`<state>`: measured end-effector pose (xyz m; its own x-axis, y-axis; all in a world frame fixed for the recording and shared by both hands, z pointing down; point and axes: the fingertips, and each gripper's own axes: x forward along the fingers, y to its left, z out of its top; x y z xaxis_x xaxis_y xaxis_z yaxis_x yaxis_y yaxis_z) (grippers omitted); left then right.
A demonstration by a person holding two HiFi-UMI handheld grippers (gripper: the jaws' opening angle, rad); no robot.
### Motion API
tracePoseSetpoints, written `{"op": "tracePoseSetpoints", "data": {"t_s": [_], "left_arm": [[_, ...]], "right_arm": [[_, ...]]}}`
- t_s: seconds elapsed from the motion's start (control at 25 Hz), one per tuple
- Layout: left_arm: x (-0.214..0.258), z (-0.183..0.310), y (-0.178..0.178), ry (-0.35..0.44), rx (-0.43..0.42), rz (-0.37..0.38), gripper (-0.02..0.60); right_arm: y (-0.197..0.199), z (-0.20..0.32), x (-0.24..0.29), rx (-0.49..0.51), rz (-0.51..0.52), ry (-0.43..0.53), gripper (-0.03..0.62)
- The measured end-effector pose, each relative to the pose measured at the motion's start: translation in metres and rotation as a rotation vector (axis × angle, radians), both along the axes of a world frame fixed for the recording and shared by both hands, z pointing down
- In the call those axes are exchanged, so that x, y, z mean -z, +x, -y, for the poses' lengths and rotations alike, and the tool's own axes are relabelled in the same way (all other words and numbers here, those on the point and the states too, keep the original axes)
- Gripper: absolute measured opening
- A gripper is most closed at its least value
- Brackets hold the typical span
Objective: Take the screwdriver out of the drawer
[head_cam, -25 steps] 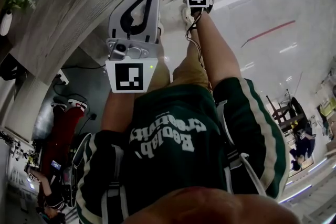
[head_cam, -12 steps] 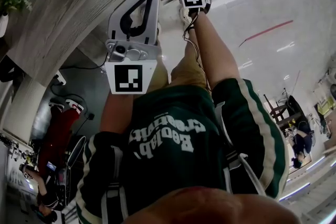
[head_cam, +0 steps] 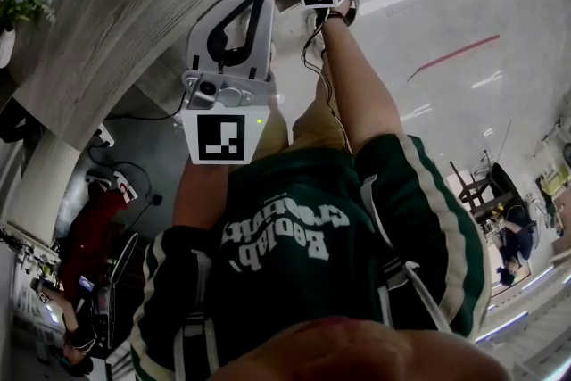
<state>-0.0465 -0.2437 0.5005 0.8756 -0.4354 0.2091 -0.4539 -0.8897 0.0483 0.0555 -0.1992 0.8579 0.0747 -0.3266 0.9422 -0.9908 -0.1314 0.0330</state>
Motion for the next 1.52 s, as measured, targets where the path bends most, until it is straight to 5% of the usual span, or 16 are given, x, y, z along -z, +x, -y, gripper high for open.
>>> {"op": "tracePoseSetpoints", "data": {"t_s": [0.8, 1.52], "left_arm": [[-0.010, 0.005, -0.002, -0.021, 0.025, -0.002, 0.017], [0.028, -0.014, 0.011, 0.008, 0.120, 0.007, 0.017]], "right_arm": [[-0.019, 0.014, 0.012, 0.166, 0.126, 0.104, 0.078], [-0.017, -0.029, 0.101, 0.275, 0.216, 0.147, 0.077]]}}
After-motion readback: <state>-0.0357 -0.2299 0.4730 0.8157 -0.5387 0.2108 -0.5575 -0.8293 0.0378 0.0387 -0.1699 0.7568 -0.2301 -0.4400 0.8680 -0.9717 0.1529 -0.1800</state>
